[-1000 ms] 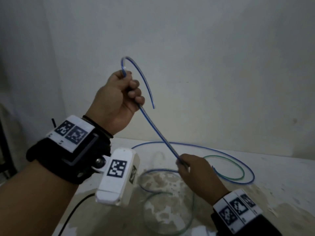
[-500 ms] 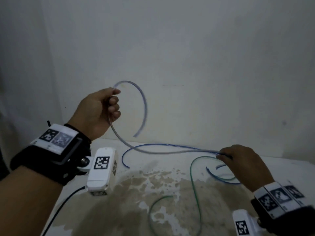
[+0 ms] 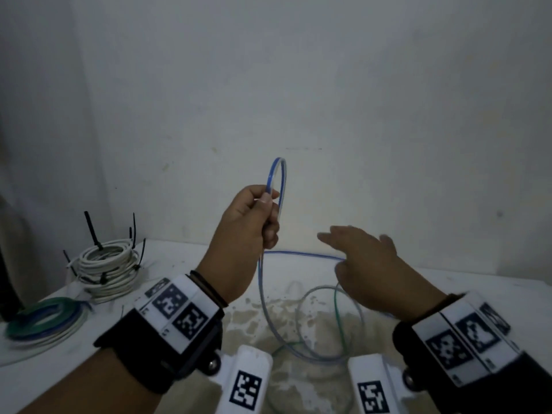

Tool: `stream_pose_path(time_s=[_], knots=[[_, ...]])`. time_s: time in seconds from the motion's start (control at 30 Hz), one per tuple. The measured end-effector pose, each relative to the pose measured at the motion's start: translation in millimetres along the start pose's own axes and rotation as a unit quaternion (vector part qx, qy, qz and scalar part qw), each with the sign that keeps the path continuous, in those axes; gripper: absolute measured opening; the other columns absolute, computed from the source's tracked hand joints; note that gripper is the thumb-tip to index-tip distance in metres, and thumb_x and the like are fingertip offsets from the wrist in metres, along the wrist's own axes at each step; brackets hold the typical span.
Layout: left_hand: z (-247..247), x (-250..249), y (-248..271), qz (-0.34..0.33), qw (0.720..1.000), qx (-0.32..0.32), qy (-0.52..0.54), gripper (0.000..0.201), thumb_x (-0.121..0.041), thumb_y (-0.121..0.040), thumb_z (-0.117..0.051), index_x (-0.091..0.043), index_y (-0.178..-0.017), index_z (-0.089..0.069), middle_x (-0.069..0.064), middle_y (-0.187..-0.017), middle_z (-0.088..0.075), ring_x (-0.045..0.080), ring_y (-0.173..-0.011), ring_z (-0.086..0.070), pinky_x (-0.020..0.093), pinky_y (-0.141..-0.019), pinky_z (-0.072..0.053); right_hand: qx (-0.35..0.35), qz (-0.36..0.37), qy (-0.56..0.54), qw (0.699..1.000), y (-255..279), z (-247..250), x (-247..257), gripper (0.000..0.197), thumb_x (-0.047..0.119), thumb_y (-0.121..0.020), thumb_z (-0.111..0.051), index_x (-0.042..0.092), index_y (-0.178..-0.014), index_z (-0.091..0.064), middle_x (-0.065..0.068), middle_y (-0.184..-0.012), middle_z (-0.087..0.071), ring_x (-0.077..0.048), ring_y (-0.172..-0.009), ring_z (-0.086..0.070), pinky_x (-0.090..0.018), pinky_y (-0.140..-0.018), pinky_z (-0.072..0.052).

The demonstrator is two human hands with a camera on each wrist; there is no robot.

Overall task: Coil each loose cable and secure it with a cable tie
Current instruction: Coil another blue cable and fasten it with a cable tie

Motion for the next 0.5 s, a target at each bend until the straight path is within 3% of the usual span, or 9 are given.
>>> stream_pose_path(time_s=[0.07, 0.1, 0.17, 0.23, 0.3, 0.4, 0.43, 0.5], knots=[[-6.3, 2.6, 4.5, 0.001, 1.0, -0.002, -0.022, 0.021, -0.013, -0.102, -0.037, -0.014, -0.092, -0.055, -0.002, -0.068, -0.05, 0.012, -0.058, -0.043, 0.02, -0.054, -0.04, -0.08, 0.023, -0.164, 0.983, -1.9, 9.0, 14.4, 0.036, 0.023, -0.097, -0.045, 0.026, -0.132, -0.052, 0.007, -0.138, -0.051, -0.006, -0.127, -0.044, -0.019, -0.102, -0.03], [-9.3, 3.2, 7.2, 0.002, 1.0, -0.004, -0.03, 0.02, -0.014, -0.101, -0.038, -0.015, -0.093, -0.057, -0.002, -0.07, -0.053, 0.011, -0.062, -0.048, 0.02, -0.057, -0.044, -0.082, 0.031, -0.253, 0.963, -1.3, 10.0, 22.8, 0.029, 0.026, -0.097, -0.047, 0.026, -0.122, -0.062, 0.01, -0.125, -0.061, -0.005, -0.116, -0.054, -0.016, -0.094, -0.037], [-16.2, 3.1, 12.6, 0.014, 1.0, 0.003, -0.018, 0.019, -0.015, -0.1, -0.04, -0.014, -0.095, -0.058, -0.006, -0.067, -0.058, 0.006, -0.059, -0.054, 0.02, -0.054, -0.047, -0.055, 0.037, -0.404, 0.913, 1.6, 6.8, 37.6, 0.022, 0.03, -0.097, -0.047, 0.027, -0.103, -0.069, 0.007, -0.104, -0.071, -0.006, -0.097, -0.064, -0.023, -0.086, -0.045], [-20.6, 1.9, 15.8, 0.034, 0.999, 0.013, -0.002, 0.019, -0.017, -0.1, -0.041, -0.015, -0.098, -0.06, -0.009, -0.064, -0.059, 0.006, -0.05, -0.053, 0.02, -0.045, -0.044, -0.036, 0.025, -0.454, 0.89, 4.0, 0.2, 45.3, 0.022, 0.029, -0.096, -0.048, 0.022, -0.1, -0.069, 0.003, -0.093, -0.073, -0.006, -0.084, -0.068, -0.024, -0.077, -0.046], [-19.6, 1.6, 15.8, 0.036, 0.999, 0.009, -0.019, 0.019, -0.02, -0.099, -0.045, -0.018, -0.098, -0.064, -0.006, -0.074, -0.057, 0.01, -0.052, -0.049, 0.022, -0.045, -0.04, -0.053, 0.034, -0.431, 0.9, 4.8, -4.1, 46.5, 0.021, 0.026, -0.095, -0.05, 0.017, -0.094, -0.069, 0.002, -0.083, -0.071, -0.005, -0.075, -0.067, -0.022, -0.072, -0.047], [-11.6, 3.1, 14.4, 0.028, 0.998, -0.001, -0.056, 0.021, -0.022, -0.098, -0.045, -0.023, -0.094, -0.065, -0.009, -0.09, -0.06, 0.012, -0.077, -0.053, 0.03, -0.068, -0.043, -0.088, 0.026, -0.433, 0.897, 7.2, -2.7, 43.6, 0.023, 0.017, -0.096, -0.05, 0.018, -0.078, -0.064, 0.0, -0.066, -0.066, -0.01, -0.067, -0.065, -0.025, -0.071, -0.051], [-6.3, 5.7, 12.9, 0.028, 0.997, -0.01, -0.074, 0.023, -0.021, -0.099, -0.043, -0.025, -0.092, -0.064, -0.01, -0.094, -0.061, 0.012, -0.087, -0.054, 0.03, -0.076, -0.043, -0.089, 0.014, -0.467, 0.88, 8.4, -0.5, 41.4, 0.025, 0.015, -0.096, -0.049, 0.018, -0.075, -0.062, -0.001, -0.06, -0.064, -0.015, -0.063, -0.064, -0.03, -0.071, -0.054], [9.6, 12.1, 8.0, 0.011, 0.991, -0.045, -0.126, 0.023, -0.011, -0.096, -0.046, -0.025, -0.089, -0.062, -0.009, -0.096, -0.06, 0.009, -0.092, -0.053, 0.025, -0.079, -0.042, -0.082, 0.0, -0.541, 0.837, 11.6, 6.9, 37.2, 0.026, 0.012, -0.096, -0.047, 0.014, -0.073, -0.059, -0.003, -0.053, -0.056, -0.019, -0.047, -0.054, -0.034, -0.054, -0.051]])
Point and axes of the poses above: each hand's wrist, its own y-axis away from the middle knuckle, its own z-axis out of the back of the hand, x = y × z, the point moved 3 cm from there along -y, towards the middle knuckle
